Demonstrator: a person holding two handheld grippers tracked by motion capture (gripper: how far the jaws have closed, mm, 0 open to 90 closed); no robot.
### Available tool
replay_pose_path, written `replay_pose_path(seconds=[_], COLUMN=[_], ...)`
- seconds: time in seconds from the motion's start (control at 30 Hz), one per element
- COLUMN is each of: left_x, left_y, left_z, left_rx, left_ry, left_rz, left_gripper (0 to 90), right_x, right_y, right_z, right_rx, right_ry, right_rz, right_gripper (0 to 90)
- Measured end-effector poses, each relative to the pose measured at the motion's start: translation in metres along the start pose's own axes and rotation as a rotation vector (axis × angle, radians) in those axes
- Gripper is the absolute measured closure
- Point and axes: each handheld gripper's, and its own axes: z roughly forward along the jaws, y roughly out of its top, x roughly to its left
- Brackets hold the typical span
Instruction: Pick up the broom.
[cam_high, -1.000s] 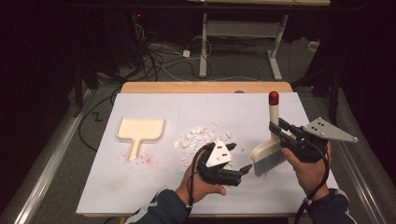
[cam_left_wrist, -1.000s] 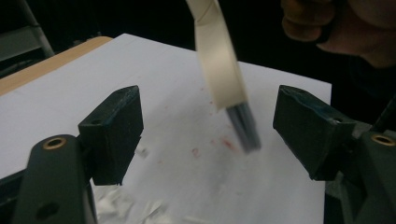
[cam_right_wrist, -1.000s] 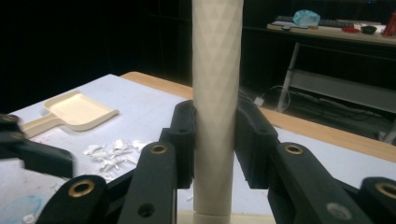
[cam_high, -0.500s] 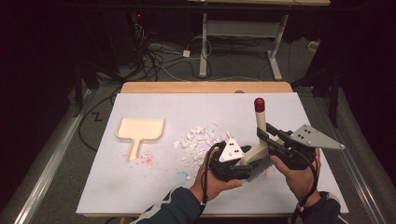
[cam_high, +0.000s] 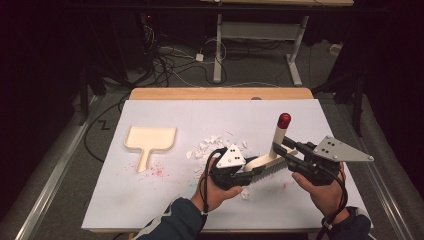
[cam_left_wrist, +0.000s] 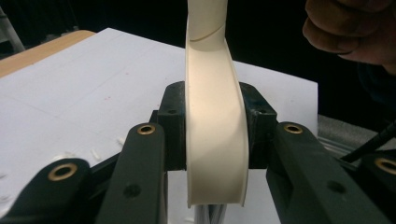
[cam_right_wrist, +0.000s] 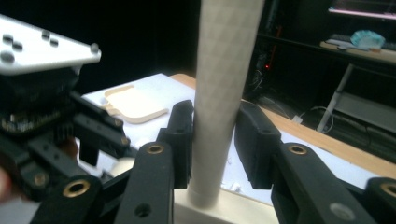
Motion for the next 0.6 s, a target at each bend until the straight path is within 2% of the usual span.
replay_pose_path(seconds=[0.07,0.1,0.17,0.27,0.3,0.33,0.37,0.4,0.43,0.47,0.5,0.53,0.6], left_x=[0.001,0.003,0.007,0.009,0.009,0.009,0.009,0.009,0.008,0.007,0.006,0.005,0.004], left_y=[-0.001,-0.002,-0.005,-0.006,-0.007,-0.007,-0.008,-0.008,-0.009,-0.01,-0.012,-0.013,-0.016], left_z=[-0.002,-0.005,-0.014,-0.02,-0.026,-0.026,-0.031,-0.031,-0.035,-0.036,-0.038,-0.038,-0.039], left_rx=[0.0,0.002,0.013,0.03,0.042,0.042,0.056,0.056,0.06,0.06,0.058,0.061,0.066], left_ry=[-0.009,-0.019,-0.038,-0.054,-0.076,-0.076,-0.101,-0.101,-0.139,-0.163,-0.185,-0.204,-0.231], left_rz=[0.0,0.004,0.018,0.034,0.058,0.058,0.076,0.076,0.081,0.087,0.092,0.099,0.109], left_gripper=[65.3,65.3,65.4,65.4,65.4,65.4,65.4,65.4,65.4,65.4,65.3,65.4,65.3], right_x=[0.0,-0.001,-0.003,-0.006,-0.005,-0.005,-0.005,-0.005,-0.004,-0.003,-0.001,0.001,0.002], right_y=[0.0,0.0,0.0,-0.004,-0.006,-0.006,-0.012,-0.012,-0.019,-0.023,-0.026,-0.029,-0.035], right_z=[0.0,-0.001,-0.002,0.0,0.001,0.001,0.006,0.006,0.012,0.016,0.02,0.024,0.03], right_rx=[0.007,0.023,0.04,0.121,0.138,0.138,0.196,0.196,0.247,0.273,0.305,0.328,0.36], right_ry=[0.009,0.056,0.113,0.218,0.25,0.25,0.298,0.298,0.337,0.373,0.392,0.398,0.457], right_rz=[-0.015,-0.043,-0.071,-0.136,-0.162,-0.162,-0.198,-0.198,-0.221,-0.231,-0.245,-0.259,-0.259], right_gripper=[68.2,61.3,54.6,44.3,43.1,43.1,38.3,38.3,36.4,35.1,34.5,34.7,35.0])
